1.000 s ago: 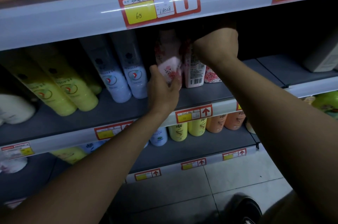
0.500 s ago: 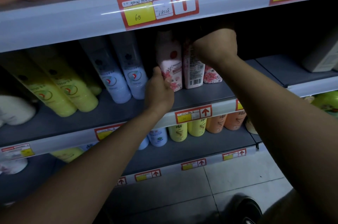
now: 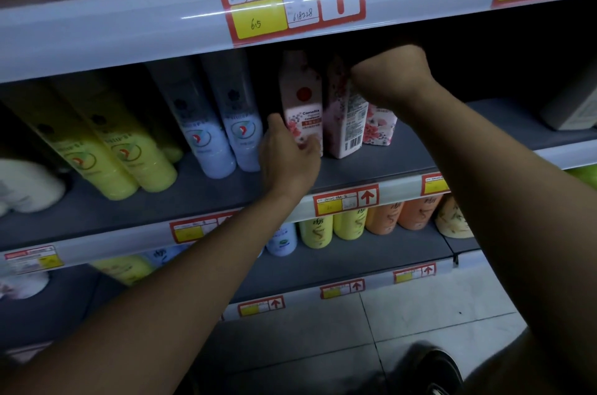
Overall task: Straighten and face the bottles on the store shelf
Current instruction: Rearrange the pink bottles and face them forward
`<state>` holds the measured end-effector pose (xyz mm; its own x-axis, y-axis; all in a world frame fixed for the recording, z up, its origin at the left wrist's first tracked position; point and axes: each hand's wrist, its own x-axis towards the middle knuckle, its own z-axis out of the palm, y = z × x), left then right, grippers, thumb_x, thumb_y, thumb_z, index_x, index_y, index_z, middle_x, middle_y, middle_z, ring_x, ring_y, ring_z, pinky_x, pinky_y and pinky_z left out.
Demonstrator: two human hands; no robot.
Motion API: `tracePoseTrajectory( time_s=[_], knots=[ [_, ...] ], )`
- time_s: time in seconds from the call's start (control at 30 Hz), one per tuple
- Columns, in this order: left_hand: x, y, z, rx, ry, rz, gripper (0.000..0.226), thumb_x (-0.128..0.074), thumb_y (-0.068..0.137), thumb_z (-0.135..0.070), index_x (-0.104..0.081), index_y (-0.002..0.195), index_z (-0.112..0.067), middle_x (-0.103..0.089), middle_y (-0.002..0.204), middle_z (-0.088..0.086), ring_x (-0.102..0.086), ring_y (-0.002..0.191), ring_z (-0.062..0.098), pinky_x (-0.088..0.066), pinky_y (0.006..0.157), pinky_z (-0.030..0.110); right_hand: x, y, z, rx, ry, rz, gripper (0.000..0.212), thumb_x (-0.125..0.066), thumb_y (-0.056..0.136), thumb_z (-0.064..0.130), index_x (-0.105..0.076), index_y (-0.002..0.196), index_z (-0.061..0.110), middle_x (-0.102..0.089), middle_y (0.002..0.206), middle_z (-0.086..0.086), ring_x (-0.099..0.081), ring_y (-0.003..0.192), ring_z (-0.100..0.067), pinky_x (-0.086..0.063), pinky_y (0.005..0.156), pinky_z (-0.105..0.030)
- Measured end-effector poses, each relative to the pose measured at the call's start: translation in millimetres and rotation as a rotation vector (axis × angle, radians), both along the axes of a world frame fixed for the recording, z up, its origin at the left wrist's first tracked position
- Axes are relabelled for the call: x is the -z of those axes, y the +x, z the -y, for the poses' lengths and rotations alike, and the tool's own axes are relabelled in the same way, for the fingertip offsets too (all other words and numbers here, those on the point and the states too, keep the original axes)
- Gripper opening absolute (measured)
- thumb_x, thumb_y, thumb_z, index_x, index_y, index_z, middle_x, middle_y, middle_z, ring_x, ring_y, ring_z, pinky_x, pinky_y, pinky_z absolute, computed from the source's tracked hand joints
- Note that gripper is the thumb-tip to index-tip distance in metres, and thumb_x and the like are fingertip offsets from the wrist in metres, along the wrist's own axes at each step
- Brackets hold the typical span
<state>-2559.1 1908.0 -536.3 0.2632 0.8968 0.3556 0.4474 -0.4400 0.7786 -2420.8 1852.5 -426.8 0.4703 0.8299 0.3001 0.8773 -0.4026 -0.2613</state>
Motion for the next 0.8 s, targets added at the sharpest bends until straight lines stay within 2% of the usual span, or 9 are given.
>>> tracePoseTrajectory(
  time_s=[0.1, 0.23, 0.33, 0.43, 0.5, 0.57, 0.63, 0.67, 0.8],
  knots=[
    [-1.2, 4.9, -0.4, -0.001, -0.032, 0.030, 0.046, -0.080, 0.079, -0.036, -0.044, 0.097, -0.014, -0.066, 0.100, 0.004, -0.062, 0.088, 0.019, -0.042, 0.068, 0.028, 2.6, 3.7, -1.3, 0.002, -0.040, 0.068, 0.030, -0.038, 0.098, 0.007, -0.065, 0.111, 0.006, -0.067, 0.105, -0.012, -0.060, 0.089, -0.033, -0.031, 0.054, -0.031],
    [-2.6, 8.3, -1.6, -0.025, -0.038, 0.025, 0.051, -0.080, 0.080, -0.041, -0.041, 0.096, -0.014, -0.060, 0.094, 0.001, -0.058, 0.085, 0.020, -0.041, 0.067, 0.029, 0.5, 6.7, -0.2, 0.040, 0.019, 0.016, 0.026, -0.042, 0.094, 0.010, -0.067, 0.100, 0.008, -0.069, 0.098, -0.007, -0.062, 0.081, -0.028, -0.049, 0.061, -0.035],
    [-1.8, 8.9, -2.0, -0.028, -0.015, 0.027, 0.046, -0.077, 0.084, -0.039, -0.041, 0.096, -0.014, -0.064, 0.097, 0.004, -0.063, 0.089, 0.024, -0.048, 0.070, 0.033, 0.8, 7.3, 0.7, 0.108, 0.023, 0.006, 0.017, -0.044, 0.095, 0.015, -0.060, 0.091, 0.015, -0.064, 0.091, -0.006, -0.059, 0.074, -0.027, -0.037, 0.052, -0.030],
    [1.0, 11.2, -1.0, -0.024, 0.001, 0.021, 0.041, -0.074, 0.087, -0.035, -0.039, 0.098, -0.015, -0.068, 0.107, 0.008, -0.066, 0.096, 0.025, -0.048, 0.072, 0.030, -1.9, 2.1, 6.5, 0.179, 0.088, 0.005, 0.017, -0.048, 0.100, 0.025, -0.062, 0.094, 0.018, -0.062, 0.099, -0.010, -0.063, 0.099, -0.036, -0.037, 0.068, -0.033],
    [1.9, 12.9, -0.7, -0.027, 0.007, 0.020, 0.040, -0.072, 0.087, -0.034, -0.038, 0.098, -0.017, -0.069, 0.109, 0.008, -0.067, 0.099, 0.025, -0.051, 0.074, 0.032, -2.9, -0.7, 9.6, 0.212, 0.176, -0.005, 0.023, -0.050, 0.100, 0.033, -0.066, 0.110, 0.019, -0.066, 0.115, -0.011, -0.061, 0.110, -0.037, -0.036, 0.075, -0.032],
    [2.0, 13.5, -1.2, -0.025, 0.015, 0.019, 0.040, -0.072, 0.087, -0.035, -0.038, 0.098, -0.017, -0.070, 0.109, 0.008, -0.068, 0.098, 0.026, -0.054, 0.076, 0.035, -0.5, 0.0, 9.9, 0.174, 0.213, -0.054, 0.021, -0.050, 0.098, 0.037, -0.064, 0.094, 0.021, -0.066, 0.102, -0.008, -0.062, 0.095, -0.033, -0.037, 0.072, -0.031],
    [2.0, 13.0, -1.8, -0.025, 0.012, 0.020, 0.040, -0.072, 0.087, -0.034, -0.038, 0.099, -0.016, -0.070, 0.108, 0.008, -0.068, 0.097, 0.026, -0.055, 0.076, 0.036, 1.3, 2.0, 9.0, 0.109, 0.162, -0.146, 0.029, -0.048, 0.093, 0.036, -0.048, 0.069, 0.020, -0.056, 0.075, 0.000, -0.054, 0.070, -0.023, -0.035, 0.058, -0.027],
    [1.9, 12.7, -1.7, -0.023, 0.010, 0.022, 0.040, -0.072, 0.087, -0.034, -0.038, 0.099, -0.016, -0.070, 0.108, 0.008, -0.068, 0.097, 0.026, -0.056, 0.076, 0.038, 2.1, 4.2, 7.1, 0.080, 0.134, -0.172, 0.030, -0.046, 0.092, 0.034, -0.044, 0.066, 0.020, -0.052, 0.069, 0.002, -0.052, 0.065, -0.022, -0.033, 0.053, -0.026],
    [1.1, 12.9, -0.1, -0.022, 0.014, 0.017, 0.040, -0.071, 0.087, -0.035, -0.037, 0.100, -0.018, -0.069, 0.110, 0.008, -0.068, 0.099, 0.027, -0.057, 0.078, 0.043, 2.8, 6.2, 5.1, 0.069, 0.143, -0.209, 0.025, -0.040, 0.084, 0.037, -0.052, 0.070, 0.019, -0.064, 0.082, -0.004, -0.064, 0.079, -0.028, -0.046, 0.057, -0.033]
  ],
)
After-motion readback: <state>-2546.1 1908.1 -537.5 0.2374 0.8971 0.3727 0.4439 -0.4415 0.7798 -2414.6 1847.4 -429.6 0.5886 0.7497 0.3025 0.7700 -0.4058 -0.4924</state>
